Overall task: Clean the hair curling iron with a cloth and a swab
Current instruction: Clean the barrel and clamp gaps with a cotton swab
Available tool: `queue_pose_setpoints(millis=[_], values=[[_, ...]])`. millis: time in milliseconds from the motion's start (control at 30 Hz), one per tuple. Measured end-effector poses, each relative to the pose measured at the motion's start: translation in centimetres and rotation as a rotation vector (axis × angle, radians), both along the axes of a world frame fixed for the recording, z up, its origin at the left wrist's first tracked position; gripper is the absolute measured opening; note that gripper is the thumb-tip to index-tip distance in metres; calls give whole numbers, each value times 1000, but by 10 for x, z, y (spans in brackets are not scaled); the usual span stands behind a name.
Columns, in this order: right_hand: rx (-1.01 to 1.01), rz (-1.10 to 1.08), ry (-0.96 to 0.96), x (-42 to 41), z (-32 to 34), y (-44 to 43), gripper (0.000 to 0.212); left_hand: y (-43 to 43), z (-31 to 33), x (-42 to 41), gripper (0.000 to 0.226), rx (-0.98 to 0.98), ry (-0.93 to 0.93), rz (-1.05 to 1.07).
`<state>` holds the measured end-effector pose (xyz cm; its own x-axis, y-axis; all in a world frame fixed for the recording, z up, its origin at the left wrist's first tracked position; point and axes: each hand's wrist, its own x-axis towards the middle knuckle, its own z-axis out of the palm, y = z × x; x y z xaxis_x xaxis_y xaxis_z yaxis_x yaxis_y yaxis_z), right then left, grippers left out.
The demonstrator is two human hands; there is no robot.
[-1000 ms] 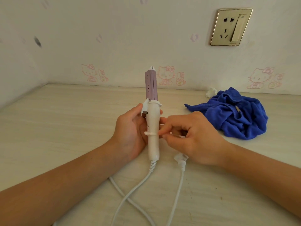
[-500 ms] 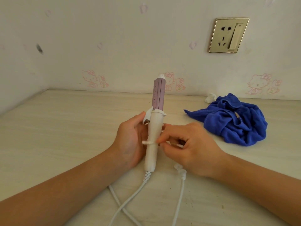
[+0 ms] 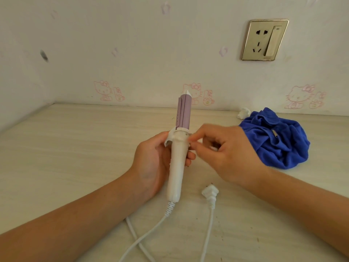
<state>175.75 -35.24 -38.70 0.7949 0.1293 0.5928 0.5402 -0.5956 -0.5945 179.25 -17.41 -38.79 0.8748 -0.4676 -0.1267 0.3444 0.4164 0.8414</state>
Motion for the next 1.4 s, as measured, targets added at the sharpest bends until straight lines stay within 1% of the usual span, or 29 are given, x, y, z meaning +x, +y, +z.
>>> queue_pose_setpoints(millis=[67,167,233,300,367,433,533,567,633,700,733,833,867,1000,1067,1133,1167,1300,1333,1400], values=[[51,-36,21,4,3,-4,10,-1,1,-1,45,20,3,-12],[1,142,116,-7,-3,0,9,-2,0,-3,40,37,0,45],[-53,172,109,-11,-6,1,11,-3,0,-4,36,64,-25,96],[-30,76,42,-3,-4,-3,11,-3,0,-5,37,77,-48,123],[33,-41,10,4,-1,-9,13,-3,0,-5,39,93,-66,132],[43,-33,19,3,-2,-10,13,-3,-1,-4,40,113,-76,148],[-40,131,76,-10,-9,-1,11,-2,-4,-2,41,175,-92,181],[-56,132,68,-10,-10,1,11,-2,-5,-2,42,181,-92,185],[-14,22,20,-1,-7,-2,9,-2,-4,-1,40,151,-77,176],[35,-69,3,6,-1,-7,12,-3,-4,0,40,138,-85,158],[37,-53,9,5,-1,-8,14,-3,-5,0,40,143,-92,155],[-20,142,87,-7,-7,1,11,-2,-7,1,38,206,-102,177],[-31,158,87,-9,-9,3,11,-2,-8,1,38,217,-99,183],[34,-7,22,4,-4,-4,9,-3,-7,1,37,116,-41,165],[17,59,61,-1,-6,-5,12,-3,-7,1,40,86,-37,142],[-46,176,122,-11,-11,1,14,-2,-7,2,48,108,-36,103],[-65,193,124,-13,-13,3,14,-2,-8,2,50,122,-38,92],[26,41,65,0,-5,-4,10,-1,-9,3,42,115,-40,116],[28,44,73,1,-3,-6,12,-1,-9,3,43,118,-34,115],[-1,166,150,-6,-3,-4,17,0,-8,4,48,128,-32,89]])
